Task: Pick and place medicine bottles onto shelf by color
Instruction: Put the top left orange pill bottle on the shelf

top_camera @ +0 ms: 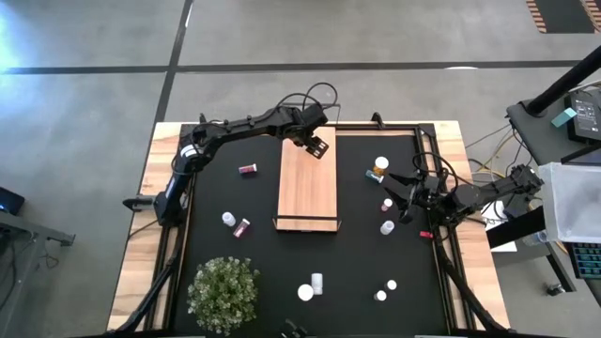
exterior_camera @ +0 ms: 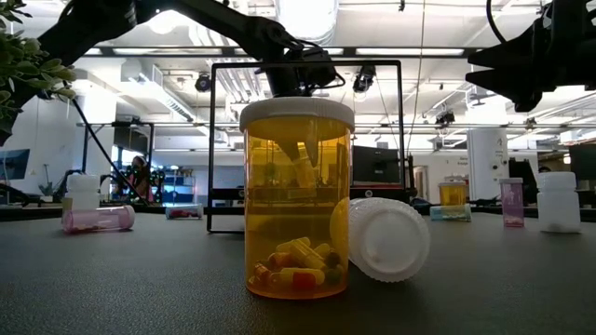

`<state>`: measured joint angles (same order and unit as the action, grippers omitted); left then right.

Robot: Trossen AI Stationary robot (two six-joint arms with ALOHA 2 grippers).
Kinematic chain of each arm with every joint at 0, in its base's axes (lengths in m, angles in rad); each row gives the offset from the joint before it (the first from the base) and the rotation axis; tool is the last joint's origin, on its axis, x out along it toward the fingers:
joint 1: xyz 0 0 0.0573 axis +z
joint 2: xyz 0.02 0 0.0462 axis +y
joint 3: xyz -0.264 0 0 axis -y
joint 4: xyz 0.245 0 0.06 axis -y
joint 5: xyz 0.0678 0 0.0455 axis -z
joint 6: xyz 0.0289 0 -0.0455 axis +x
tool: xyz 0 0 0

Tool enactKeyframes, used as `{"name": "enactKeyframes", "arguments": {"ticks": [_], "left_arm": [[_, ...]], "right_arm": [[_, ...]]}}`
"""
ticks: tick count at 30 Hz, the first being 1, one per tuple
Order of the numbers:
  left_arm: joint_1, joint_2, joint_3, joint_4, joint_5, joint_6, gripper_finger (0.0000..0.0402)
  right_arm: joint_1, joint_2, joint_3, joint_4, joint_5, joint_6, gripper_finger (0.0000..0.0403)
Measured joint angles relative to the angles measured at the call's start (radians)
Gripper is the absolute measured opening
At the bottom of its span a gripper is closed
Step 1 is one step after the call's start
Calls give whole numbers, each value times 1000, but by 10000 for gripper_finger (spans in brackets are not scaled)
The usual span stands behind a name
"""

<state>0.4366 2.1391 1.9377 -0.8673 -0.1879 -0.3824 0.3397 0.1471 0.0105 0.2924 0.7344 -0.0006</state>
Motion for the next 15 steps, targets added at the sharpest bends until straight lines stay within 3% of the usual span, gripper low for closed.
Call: {"name": "enactKeyframes", "arguments": {"ticks": [15], "left_arm": [[0, 0, 0, -1, 7, -4, 204]], "right_arm": [[0, 0, 0, 0, 0, 0, 228]]}}
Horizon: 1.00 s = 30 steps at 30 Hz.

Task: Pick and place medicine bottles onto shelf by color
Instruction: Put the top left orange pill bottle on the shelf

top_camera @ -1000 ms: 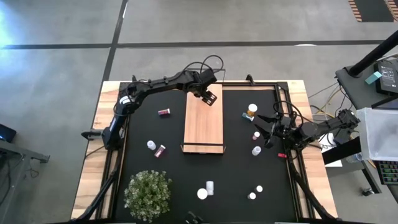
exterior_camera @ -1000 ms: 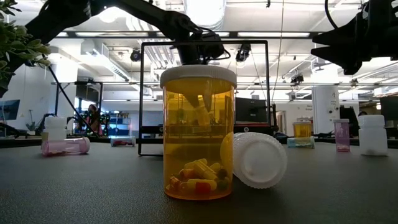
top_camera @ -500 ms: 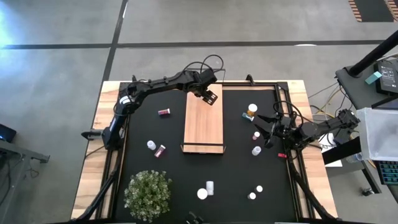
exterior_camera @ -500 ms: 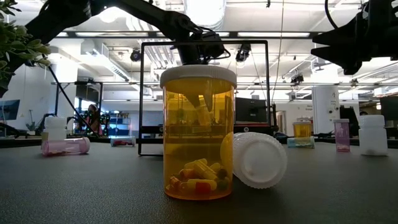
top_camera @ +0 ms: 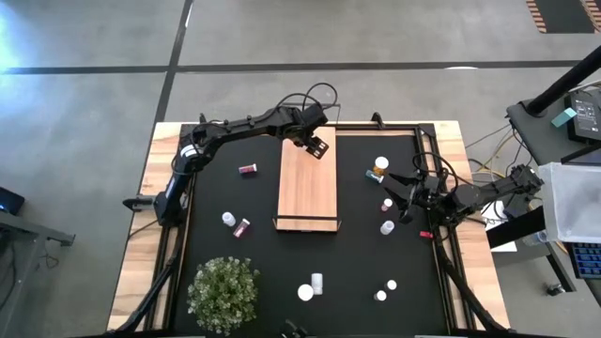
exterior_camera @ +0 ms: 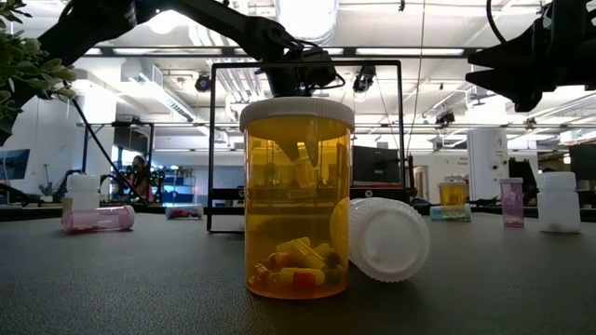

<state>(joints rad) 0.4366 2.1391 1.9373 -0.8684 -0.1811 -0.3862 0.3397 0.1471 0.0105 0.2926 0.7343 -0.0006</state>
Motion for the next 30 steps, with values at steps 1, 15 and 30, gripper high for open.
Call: {"name": "enactKeyframes", "arguments": {"ticks": [1, 15, 30], "left_arm": [[0, 0, 0, 0, 3, 0, 204], [0, 0, 0, 18, 13, 0, 204], [-1, 0, -6, 2, 19, 0, 204]], "right_arm": [[0, 0, 0, 0, 0, 0, 228], [0, 0, 0, 0, 0, 0, 228], [0, 0, 0, 0, 0, 0, 228]]}}
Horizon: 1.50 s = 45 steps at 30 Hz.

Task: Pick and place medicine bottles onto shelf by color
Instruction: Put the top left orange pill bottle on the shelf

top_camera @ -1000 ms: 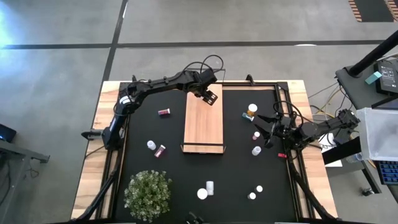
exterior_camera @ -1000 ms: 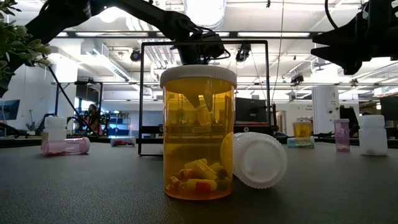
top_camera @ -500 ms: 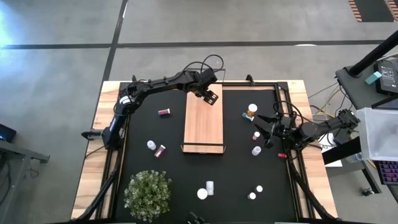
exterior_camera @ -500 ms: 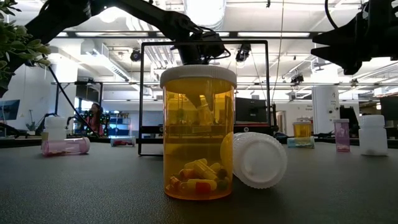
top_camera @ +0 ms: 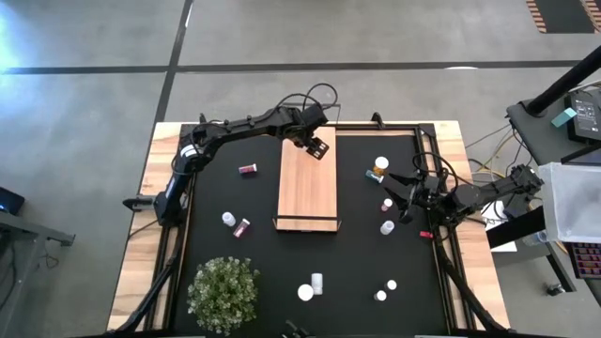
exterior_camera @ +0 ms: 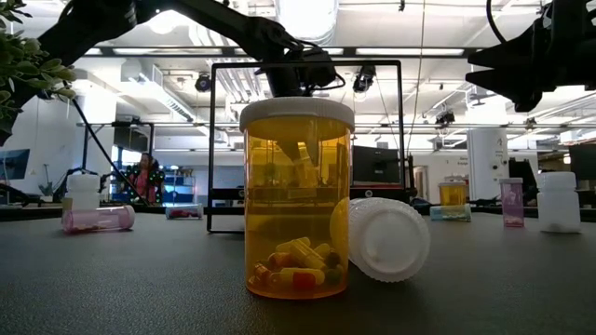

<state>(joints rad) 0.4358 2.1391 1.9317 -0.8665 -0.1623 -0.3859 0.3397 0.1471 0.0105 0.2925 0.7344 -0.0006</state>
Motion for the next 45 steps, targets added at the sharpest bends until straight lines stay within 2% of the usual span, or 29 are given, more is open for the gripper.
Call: {"name": "enactKeyframes", "arguments": {"ticks": [28, 39, 45], "left_arm": [[0, 0, -7, -2, -8, -28, 206], [0, 0, -7, 4, -7, -29, 266], [1, 0, -5, 17, -7, -27, 285]], "right_arm": [[0, 0, 0, 0, 0, 0, 228], [0, 0, 0, 0, 0, 0, 228], [0, 0, 0, 0, 0, 0, 228]]}}
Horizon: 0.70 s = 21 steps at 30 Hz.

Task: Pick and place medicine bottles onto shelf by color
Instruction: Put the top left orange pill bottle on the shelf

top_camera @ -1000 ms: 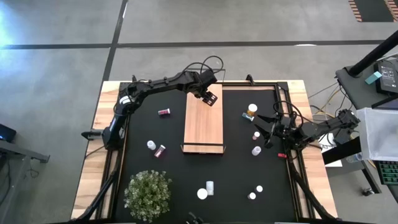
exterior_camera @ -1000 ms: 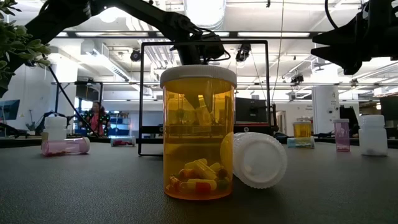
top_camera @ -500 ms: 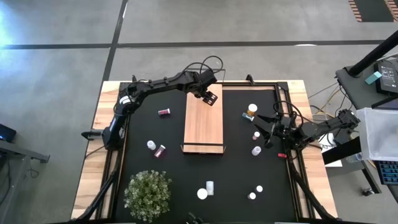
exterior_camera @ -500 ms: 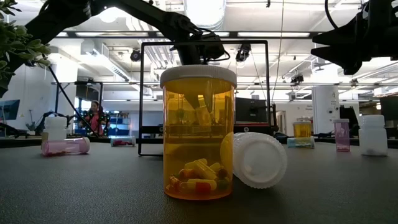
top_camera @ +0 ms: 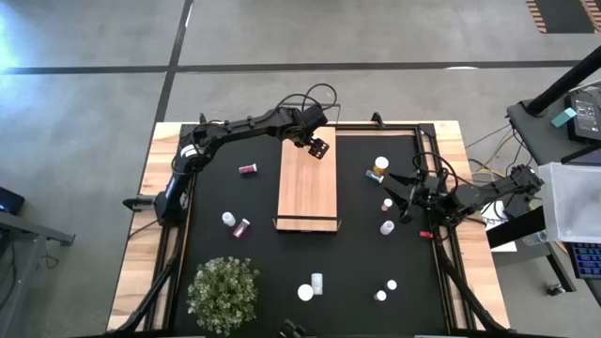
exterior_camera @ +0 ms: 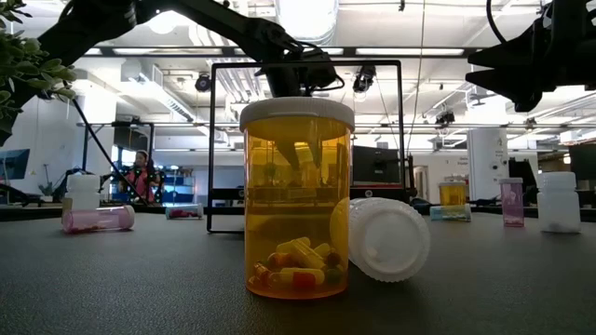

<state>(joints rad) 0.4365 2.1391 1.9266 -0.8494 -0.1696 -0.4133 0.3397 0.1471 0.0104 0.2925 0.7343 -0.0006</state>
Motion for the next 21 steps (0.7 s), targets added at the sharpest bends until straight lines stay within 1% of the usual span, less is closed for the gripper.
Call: {"name": "enactKeyframes", "arguments": {"ticks": [8, 14, 17, 21], "left_arm": [[0, 0, -2, 45, -2, 4, 288], [0, 0, -11, 52, -39, 4, 287], [0, 0, -24, 54, -48, 3, 279], [0, 0, -24, 62, -48, 5, 254]], "right_arm": [[0, 0, 0, 0, 0, 0, 228], [0, 0, 0, 0, 0, 0, 228], [0, 0, 0, 0, 0, 0, 228], [0, 0, 0, 0, 0, 0, 228]]}}
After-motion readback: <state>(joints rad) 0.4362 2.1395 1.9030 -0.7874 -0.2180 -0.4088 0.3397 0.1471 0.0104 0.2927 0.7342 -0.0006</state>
